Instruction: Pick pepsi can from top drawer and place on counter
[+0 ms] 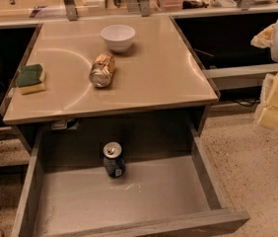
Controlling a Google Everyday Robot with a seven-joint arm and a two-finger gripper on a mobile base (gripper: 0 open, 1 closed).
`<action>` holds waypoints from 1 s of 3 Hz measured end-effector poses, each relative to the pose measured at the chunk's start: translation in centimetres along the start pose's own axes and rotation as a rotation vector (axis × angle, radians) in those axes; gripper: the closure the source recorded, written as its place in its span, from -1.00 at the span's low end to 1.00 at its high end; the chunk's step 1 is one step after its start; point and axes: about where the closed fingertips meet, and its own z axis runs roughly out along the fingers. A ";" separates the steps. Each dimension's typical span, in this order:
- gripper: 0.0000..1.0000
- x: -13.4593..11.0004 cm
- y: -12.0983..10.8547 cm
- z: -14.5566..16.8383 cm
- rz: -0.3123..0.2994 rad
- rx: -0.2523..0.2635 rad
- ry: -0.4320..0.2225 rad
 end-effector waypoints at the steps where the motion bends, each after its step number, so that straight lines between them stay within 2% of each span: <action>1: -1.00 0.0 0.0 0.0 0.000 0.000 0.000; 2: -1.00 -0.4 1.4 1.5 0.028 -0.046 -0.075; 3: -1.00 -2.6 4.8 5.7 0.072 -0.147 -0.233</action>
Offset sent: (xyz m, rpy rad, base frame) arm -0.0300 0.0367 -0.0648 0.3494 0.1294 0.0051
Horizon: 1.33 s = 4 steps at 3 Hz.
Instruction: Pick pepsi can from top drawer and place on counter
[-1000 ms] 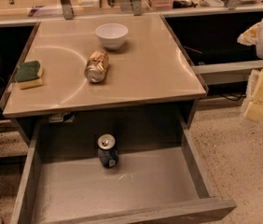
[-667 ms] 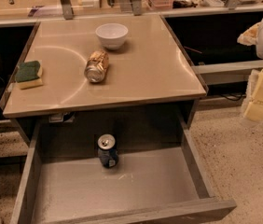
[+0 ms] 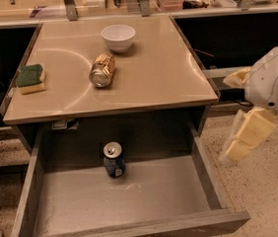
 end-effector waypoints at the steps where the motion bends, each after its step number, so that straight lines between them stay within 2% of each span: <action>1: -1.00 -3.7 3.0 4.7 -0.006 -0.134 -0.169; 2: -1.00 -5.6 4.0 4.5 0.003 -0.167 -0.231; 3: -1.00 -5.6 4.0 4.5 0.003 -0.167 -0.231; 4: -1.00 -5.6 4.5 7.7 0.018 -0.182 -0.245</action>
Offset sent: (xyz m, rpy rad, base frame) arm -0.0093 0.0526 -0.0265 0.1658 0.0566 0.0691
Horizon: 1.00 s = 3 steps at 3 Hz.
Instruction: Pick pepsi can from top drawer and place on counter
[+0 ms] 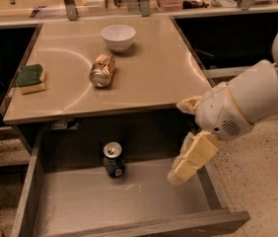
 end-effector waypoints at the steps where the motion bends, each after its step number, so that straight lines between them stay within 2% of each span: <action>1: -1.00 0.6 -2.9 9.1 0.011 0.056 -0.028; 2: -1.00 0.6 -2.9 9.1 0.011 0.056 -0.028; 3: -1.00 0.4 -2.4 10.8 0.000 0.055 -0.055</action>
Offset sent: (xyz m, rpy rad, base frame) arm 0.0523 0.0630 -0.1190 0.0183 -0.0482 -0.0697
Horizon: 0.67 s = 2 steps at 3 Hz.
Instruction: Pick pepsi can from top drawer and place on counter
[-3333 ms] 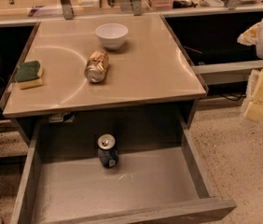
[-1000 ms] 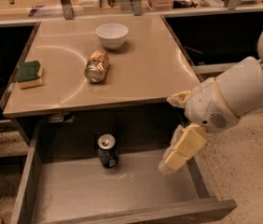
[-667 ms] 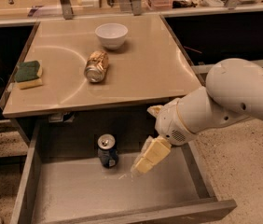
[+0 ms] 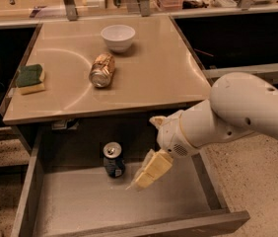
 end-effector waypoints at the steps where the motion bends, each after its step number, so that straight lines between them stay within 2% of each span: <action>1: -1.00 -1.0 0.6 3.6 -0.002 -0.012 -0.053; 2: -1.00 -1.9 0.6 6.2 -0.006 -0.017 -0.094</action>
Offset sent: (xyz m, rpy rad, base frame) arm 0.0167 0.0822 -0.0511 0.1463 -0.0226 0.0117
